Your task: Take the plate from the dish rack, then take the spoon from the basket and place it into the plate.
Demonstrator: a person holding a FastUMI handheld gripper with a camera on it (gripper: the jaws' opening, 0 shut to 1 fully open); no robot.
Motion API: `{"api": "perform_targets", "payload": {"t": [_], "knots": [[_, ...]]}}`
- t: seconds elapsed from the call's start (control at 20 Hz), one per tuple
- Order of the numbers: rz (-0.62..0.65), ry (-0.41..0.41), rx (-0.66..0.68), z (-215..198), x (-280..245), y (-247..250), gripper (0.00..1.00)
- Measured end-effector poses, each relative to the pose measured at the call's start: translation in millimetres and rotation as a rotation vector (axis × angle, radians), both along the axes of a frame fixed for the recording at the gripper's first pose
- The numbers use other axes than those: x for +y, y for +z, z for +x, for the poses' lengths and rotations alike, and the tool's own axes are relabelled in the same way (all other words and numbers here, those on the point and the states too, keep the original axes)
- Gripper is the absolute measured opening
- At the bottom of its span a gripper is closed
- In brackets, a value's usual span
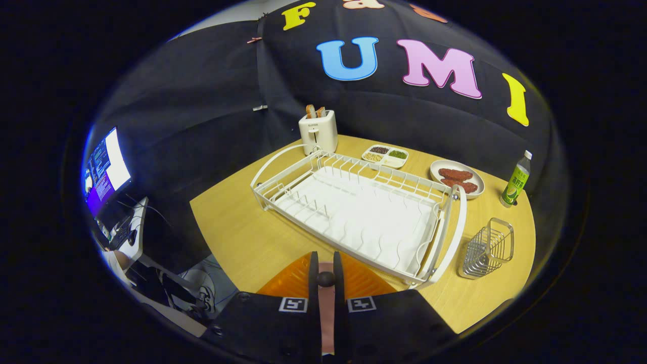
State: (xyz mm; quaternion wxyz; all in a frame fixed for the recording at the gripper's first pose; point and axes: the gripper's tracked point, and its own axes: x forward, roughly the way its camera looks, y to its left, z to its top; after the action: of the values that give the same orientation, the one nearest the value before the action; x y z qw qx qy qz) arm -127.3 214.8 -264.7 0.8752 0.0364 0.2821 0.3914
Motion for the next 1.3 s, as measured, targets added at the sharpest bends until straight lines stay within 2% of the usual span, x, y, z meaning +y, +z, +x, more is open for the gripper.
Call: {"api": "perform_targets", "payload": {"t": [0.3,0.5,0.6,0.85,1.0,1.15,1.3], "knots": [[-0.065,0.044,0.113,-26.9,-23.3,-38.1,0.19],[-0.072,0.039,0.118,-25.8,-19.7,-42.5,0.19],[-0.066,0.031,0.121,-22.2,-18.1,-41.5,0.29],[-0.048,0.011,0.126,-16.2,-19.8,-35.6,0.64],[-0.041,-0.003,0.119,-12.9,-22.6,-27.6,0.78],[-0.034,-0.025,0.074,-3.1,-29.1,-5.8,0.96],[-0.015,-0.067,-0.021,16.7,-39.5,32.6,0.99]]}}
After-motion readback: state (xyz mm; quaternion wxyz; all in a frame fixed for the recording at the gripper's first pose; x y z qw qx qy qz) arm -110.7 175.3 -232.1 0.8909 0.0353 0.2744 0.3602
